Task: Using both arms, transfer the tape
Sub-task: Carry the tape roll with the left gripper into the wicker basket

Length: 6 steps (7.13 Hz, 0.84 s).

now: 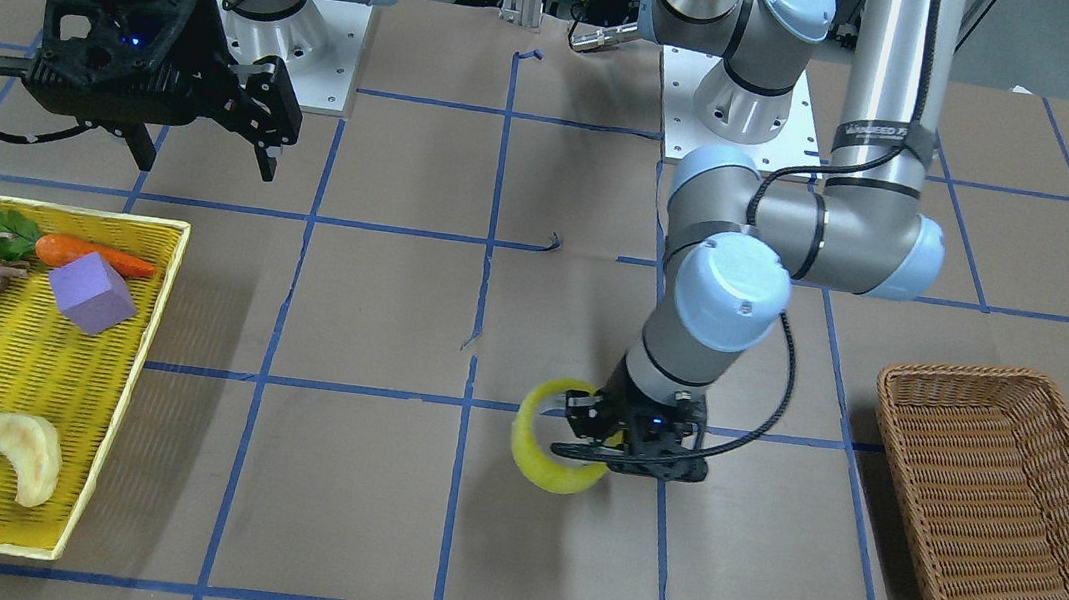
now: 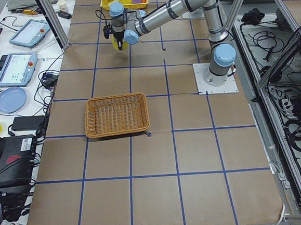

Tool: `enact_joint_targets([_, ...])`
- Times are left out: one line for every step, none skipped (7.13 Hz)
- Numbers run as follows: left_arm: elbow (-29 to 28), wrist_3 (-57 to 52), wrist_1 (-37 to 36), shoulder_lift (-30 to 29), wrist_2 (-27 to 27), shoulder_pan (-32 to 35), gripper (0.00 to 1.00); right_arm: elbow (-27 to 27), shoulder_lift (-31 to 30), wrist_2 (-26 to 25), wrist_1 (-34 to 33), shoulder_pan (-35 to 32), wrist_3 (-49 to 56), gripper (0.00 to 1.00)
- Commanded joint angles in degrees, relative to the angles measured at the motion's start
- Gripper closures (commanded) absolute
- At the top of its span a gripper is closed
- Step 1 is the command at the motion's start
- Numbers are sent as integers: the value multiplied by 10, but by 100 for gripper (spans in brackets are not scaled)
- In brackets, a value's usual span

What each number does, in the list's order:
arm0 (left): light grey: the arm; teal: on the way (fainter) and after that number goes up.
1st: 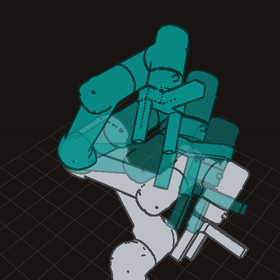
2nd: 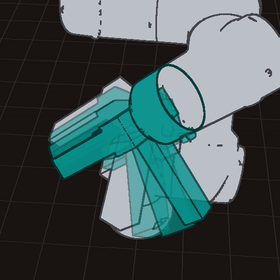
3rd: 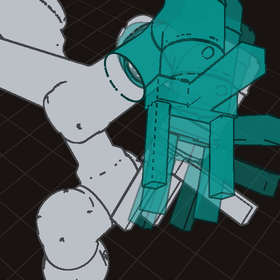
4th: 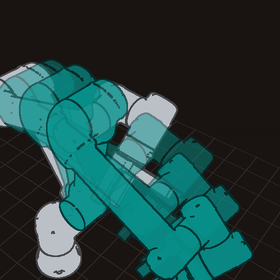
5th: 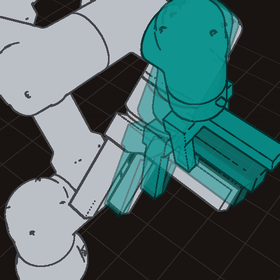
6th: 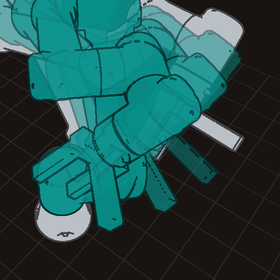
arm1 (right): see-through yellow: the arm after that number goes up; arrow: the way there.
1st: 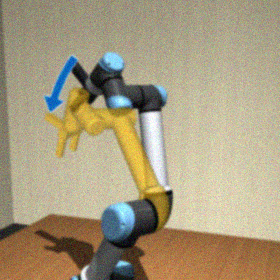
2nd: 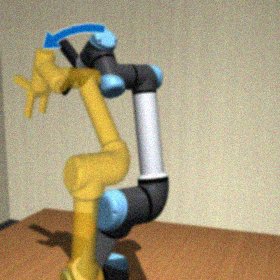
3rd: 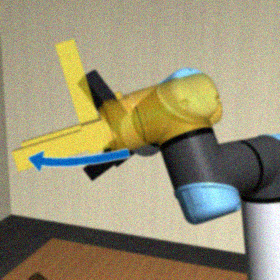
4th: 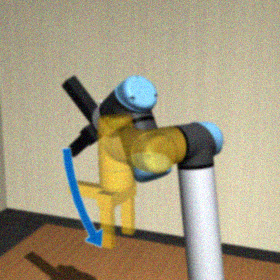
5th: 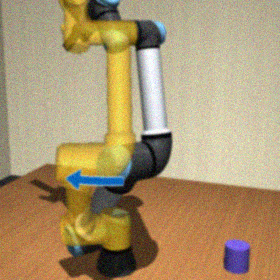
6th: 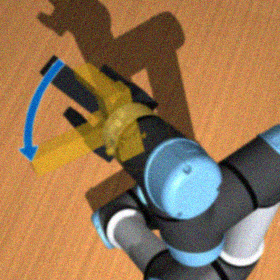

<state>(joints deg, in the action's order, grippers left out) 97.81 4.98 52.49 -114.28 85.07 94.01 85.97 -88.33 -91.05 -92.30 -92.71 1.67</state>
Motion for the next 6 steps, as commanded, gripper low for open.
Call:
enact_joint_targets([5, -131, 15, 33, 61, -89, 100, 2, 0, 0, -1, 1, 0, 0])
enact_joint_targets([6, -155, 15, 39, 60, -139, 100, 2, 0, 0, -3, 1, 0, 0])
enact_joint_targets([7, -212, 14, 39, 57, -186, 100, 2, 0, 0, -2, 1, 0, 0])
enact_joint_targets([7, -288, 13, 38, 56, -240, 100, 2, 0, 0, -2, 1, 0, 0])
enact_joint_targets([6, -379, 12, 33, 55, -301, 100, 2, 0, 0, -1, 2, 0, 0])
enact_joint_targets([6, -465, 5, 23, 53, -359, 100, 2, 0, 0, -2, 0, -1, 0])
